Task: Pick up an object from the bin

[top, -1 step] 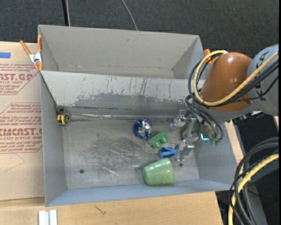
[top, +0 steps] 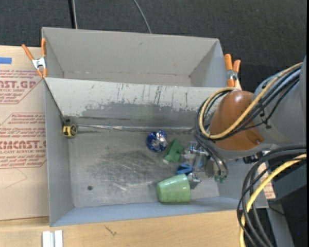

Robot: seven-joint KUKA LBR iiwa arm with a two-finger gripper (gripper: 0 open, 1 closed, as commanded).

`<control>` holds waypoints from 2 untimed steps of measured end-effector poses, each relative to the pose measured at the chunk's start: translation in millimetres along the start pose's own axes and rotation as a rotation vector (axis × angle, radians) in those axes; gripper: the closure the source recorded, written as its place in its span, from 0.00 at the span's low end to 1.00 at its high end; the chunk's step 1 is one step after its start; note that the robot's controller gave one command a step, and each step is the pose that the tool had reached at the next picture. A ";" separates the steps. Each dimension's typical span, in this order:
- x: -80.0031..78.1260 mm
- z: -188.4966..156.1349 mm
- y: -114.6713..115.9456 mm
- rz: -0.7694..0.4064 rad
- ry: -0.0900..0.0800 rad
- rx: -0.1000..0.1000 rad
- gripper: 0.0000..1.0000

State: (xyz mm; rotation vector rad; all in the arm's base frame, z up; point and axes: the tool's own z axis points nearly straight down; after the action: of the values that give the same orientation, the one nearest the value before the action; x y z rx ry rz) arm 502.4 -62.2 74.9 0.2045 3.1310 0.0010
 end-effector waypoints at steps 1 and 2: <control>-1.1 -2.7 0.2 -0.002 -0.001 0.001 1.00; 0.5 -1.6 0.2 -0.002 0.004 0.001 0.00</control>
Offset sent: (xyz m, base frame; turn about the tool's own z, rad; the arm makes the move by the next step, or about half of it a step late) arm 0.0000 0.0000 0.0000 0.0000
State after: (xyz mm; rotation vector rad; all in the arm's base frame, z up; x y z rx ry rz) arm 501.9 -61.9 76.4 0.2013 3.1357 -0.0001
